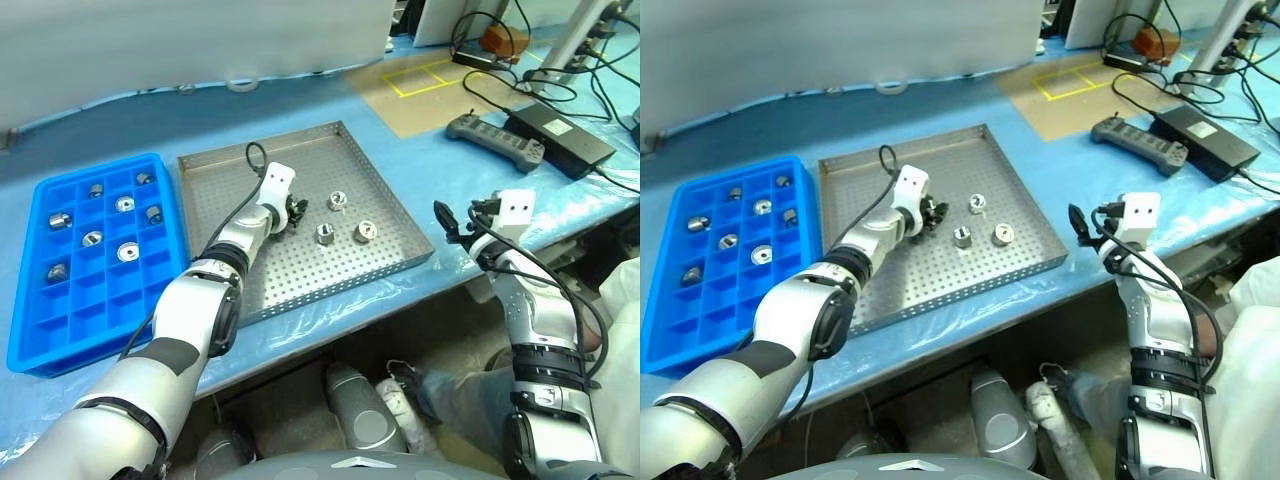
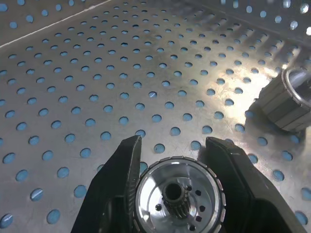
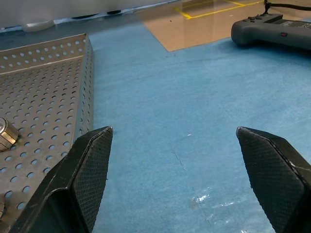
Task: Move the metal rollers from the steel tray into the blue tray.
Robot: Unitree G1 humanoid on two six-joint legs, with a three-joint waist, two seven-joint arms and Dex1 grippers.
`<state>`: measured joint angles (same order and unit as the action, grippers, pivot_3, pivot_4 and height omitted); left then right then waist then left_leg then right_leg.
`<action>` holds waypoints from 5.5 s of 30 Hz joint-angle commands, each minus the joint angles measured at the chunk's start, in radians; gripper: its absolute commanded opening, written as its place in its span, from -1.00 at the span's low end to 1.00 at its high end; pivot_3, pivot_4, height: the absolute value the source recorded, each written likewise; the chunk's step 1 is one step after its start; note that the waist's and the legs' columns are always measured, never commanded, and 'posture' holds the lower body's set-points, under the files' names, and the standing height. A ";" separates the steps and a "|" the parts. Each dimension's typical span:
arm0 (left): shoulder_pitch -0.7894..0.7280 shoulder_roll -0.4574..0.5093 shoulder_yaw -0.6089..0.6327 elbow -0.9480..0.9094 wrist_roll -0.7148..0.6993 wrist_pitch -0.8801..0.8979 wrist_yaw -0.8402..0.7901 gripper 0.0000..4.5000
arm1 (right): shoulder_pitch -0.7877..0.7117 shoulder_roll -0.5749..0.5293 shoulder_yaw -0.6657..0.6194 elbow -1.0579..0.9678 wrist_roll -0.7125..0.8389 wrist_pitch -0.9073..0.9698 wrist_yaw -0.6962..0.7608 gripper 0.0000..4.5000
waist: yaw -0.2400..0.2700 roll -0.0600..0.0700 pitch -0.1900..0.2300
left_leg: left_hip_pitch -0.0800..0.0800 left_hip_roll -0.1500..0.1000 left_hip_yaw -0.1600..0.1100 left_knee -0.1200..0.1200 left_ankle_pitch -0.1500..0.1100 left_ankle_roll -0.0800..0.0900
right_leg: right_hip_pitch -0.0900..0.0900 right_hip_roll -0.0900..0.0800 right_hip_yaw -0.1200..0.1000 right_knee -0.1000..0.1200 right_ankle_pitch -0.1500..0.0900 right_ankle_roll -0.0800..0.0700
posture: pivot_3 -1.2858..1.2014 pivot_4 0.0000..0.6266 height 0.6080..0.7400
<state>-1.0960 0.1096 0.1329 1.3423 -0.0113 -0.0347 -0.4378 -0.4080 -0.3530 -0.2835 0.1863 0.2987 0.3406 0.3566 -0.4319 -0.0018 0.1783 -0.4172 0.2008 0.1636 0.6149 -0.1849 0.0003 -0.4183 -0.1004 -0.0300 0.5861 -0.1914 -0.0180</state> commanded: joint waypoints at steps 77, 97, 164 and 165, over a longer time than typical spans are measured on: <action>0.722 0.368 0.230 -1.398 -0.372 0.377 0.021 0.80 | -0.716 0.359 0.161 1.053 -0.192 -0.436 0.322 0.90 | 0.552 0.005 0.004 | 0.005 0.039 -0.011 -0.052 0.055 -0.055 | -0.015 0.025 -0.024 0.040 -0.017 -0.030 | 0.03 -0.52 1.00; 0.256 0.160 -0.182 -0.758 -0.265 0.126 -0.463 0.80 | -0.582 0.076 -0.008 0.688 -0.010 -0.315 0.347 0.90 | 0.452 0.005 0.004 | 0.004 0.038 -0.003 -0.047 0.053 -0.045 | -0.017 0.026 -0.018 0.038 -0.017 -0.029 | -0.34 -0.52 1.00; 1.030 0.253 0.298 -1.567 -0.305 0.287 0.102 0.81 | -0.862 0.483 0.233 1.071 -0.212 -0.366 0.437 -0.21 | 0.558 0.005 0.005 | 0.007 0.039 0.015 -0.050 0.045 -0.039 | -0.023 0.025 0.001 0.029 -0.009 -0.026 | 0.22 -0.52 1.00; 1.044 0.250 0.305 -1.581 -0.312 0.292 0.111 0.81 | -0.866 0.496 0.237 1.081 -0.226 -0.374 0.373 -0.21 | 0.564 0.005 0.005 | 0.007 0.039 0.014 -0.050 0.045 -0.039 | -0.022 0.025 0.001 0.029 -0.009 -0.026 | 0.23 -0.52 1.00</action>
<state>-0.0563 0.3587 0.4094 -0.1772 -0.3024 0.2536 -0.3436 -1.2425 0.1385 -0.0462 1.2707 0.0889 -0.0009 0.8017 0.1323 0.0027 0.1831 -0.4098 0.2392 0.1773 0.5642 -0.1393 -0.0394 -0.4406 -0.0750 -0.0287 0.6156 -0.2003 -0.0441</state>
